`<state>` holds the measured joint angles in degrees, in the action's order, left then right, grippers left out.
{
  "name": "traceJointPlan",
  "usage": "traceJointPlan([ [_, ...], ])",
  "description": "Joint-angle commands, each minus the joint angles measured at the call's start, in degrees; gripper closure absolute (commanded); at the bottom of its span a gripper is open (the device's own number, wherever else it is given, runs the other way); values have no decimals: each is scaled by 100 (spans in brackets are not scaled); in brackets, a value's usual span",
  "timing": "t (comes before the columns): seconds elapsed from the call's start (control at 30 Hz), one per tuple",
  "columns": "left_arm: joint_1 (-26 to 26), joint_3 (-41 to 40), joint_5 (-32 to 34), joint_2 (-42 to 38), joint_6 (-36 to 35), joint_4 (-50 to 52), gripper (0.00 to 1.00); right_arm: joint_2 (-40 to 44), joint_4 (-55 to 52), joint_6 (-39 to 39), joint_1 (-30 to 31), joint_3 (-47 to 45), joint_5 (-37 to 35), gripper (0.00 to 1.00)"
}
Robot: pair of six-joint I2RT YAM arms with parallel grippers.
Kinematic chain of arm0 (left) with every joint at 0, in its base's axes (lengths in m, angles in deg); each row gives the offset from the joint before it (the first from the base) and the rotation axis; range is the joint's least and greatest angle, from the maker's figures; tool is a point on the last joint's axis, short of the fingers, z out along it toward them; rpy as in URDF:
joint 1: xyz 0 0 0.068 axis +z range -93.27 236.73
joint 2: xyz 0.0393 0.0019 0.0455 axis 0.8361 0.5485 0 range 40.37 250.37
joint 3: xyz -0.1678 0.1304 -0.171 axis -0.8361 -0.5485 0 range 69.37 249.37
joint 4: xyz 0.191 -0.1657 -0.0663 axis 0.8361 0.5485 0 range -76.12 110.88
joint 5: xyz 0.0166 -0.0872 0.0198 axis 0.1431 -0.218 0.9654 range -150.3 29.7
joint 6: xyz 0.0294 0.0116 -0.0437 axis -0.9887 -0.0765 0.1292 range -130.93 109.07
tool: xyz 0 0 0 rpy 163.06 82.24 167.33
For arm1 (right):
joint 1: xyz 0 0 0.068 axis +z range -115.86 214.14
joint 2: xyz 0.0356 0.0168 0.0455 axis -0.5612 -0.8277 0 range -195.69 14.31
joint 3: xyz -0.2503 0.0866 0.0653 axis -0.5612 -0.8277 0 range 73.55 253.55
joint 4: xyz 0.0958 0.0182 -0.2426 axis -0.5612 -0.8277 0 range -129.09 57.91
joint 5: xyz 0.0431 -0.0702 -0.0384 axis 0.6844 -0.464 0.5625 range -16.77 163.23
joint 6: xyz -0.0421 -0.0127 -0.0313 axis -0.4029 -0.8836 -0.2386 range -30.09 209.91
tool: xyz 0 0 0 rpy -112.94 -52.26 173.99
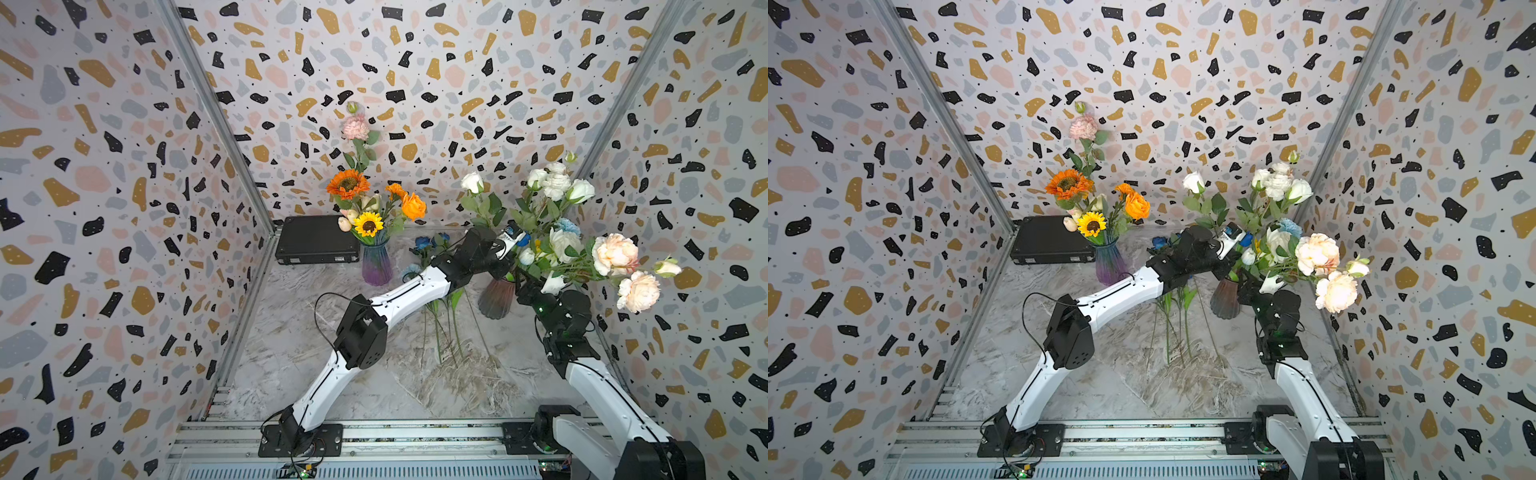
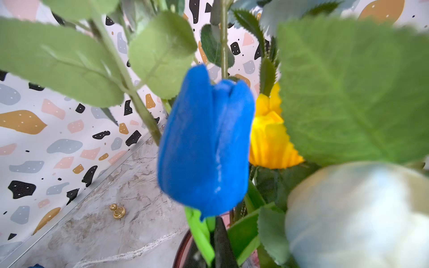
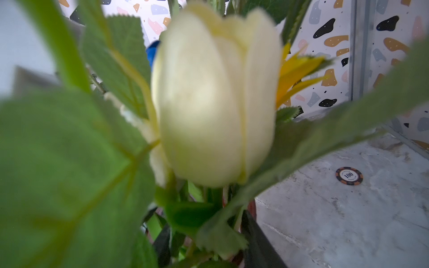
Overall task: Pick out blue flowers from the vase
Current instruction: Pick up the flower from the vase.
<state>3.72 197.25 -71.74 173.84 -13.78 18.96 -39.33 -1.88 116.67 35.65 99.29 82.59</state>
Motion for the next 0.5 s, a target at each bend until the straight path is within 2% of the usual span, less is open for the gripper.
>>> traceJointPlan([
  [0.0, 10, -151, 6, -683, -180, -474, 94, 65, -40, -37, 1, -60, -113, 57],
  [0.47, 28, -928, -135, -2178, -339, -688, 94, 148, -95, -128, 3, -156, -137, 57],
])
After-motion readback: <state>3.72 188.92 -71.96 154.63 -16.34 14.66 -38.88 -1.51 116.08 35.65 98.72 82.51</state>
